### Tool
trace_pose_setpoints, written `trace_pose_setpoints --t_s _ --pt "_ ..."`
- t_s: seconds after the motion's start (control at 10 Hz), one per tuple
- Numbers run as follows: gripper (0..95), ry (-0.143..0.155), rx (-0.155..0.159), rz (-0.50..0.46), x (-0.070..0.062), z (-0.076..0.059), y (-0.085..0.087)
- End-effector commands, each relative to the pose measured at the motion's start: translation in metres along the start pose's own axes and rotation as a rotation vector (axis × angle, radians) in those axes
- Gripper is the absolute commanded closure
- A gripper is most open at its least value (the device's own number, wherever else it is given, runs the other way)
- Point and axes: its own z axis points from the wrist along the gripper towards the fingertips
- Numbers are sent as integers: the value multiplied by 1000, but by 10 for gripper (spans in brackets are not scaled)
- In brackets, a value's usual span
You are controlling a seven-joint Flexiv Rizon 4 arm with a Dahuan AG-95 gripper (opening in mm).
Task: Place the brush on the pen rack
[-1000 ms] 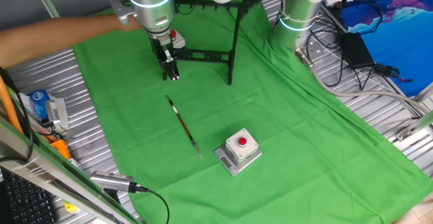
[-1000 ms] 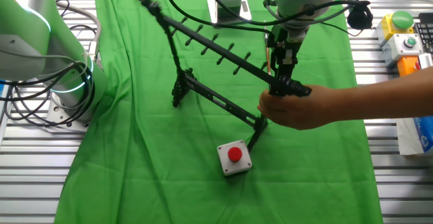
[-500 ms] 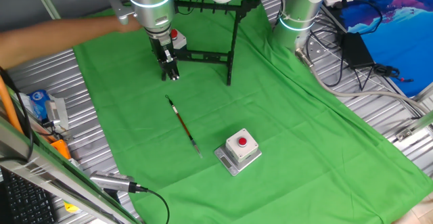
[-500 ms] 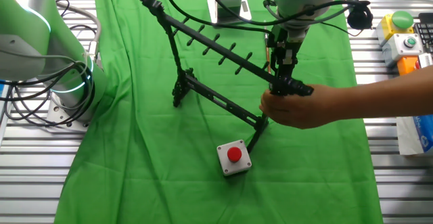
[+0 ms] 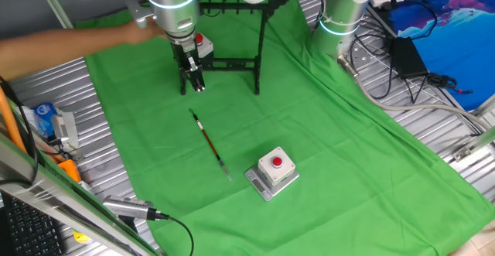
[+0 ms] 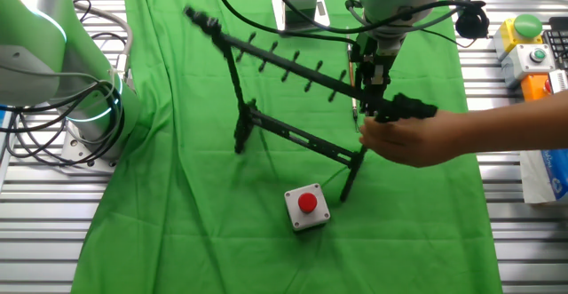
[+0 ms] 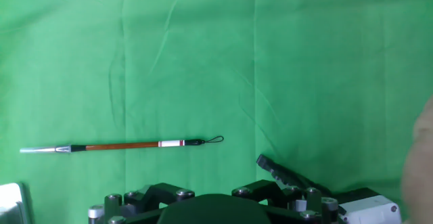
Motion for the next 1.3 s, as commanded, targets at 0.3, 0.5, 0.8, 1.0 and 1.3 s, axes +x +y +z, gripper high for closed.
trace_pose_setpoints --t_s 0.3,0.5,0.8,1.0,1.3 --pt "950 -11 -34 -228 0 0 0" --pt "950 -11 -33 -227 0 0 0" --pt "950 -10 -31 -227 0 0 0" --pt "950 -10 -30 -227 0 0 0" --pt "950 -10 -29 -227 0 0 0"
